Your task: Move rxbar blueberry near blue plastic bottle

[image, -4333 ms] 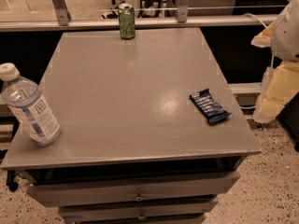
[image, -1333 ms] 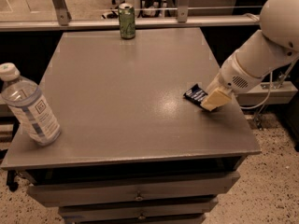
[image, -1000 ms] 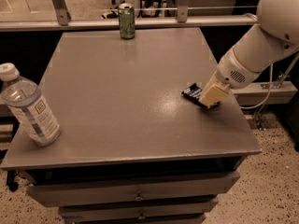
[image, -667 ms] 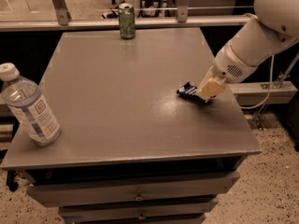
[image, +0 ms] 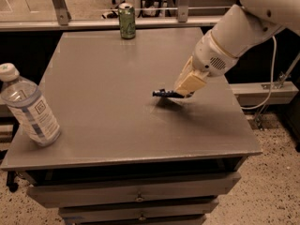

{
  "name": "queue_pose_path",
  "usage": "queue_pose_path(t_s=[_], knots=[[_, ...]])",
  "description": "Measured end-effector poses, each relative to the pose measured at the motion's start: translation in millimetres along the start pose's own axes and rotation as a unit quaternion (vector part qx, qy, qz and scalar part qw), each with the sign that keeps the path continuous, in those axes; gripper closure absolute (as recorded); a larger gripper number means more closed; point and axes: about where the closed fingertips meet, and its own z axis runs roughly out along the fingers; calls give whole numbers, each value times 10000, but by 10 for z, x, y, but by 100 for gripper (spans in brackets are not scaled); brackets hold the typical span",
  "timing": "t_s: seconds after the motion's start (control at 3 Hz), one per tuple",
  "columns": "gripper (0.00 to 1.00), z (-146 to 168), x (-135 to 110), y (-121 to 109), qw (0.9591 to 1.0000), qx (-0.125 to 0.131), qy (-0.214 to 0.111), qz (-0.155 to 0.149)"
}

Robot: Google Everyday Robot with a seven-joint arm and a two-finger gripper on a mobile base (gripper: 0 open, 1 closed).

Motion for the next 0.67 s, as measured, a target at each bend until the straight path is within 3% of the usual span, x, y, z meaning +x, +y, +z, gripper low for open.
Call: queue_pose_path(t_s=[0.33, 0.67], knots=[[100, 117, -389, 334, 9974, -378, -297, -545], [100, 286, -722, 674, 9906, -728, -535, -1027]])
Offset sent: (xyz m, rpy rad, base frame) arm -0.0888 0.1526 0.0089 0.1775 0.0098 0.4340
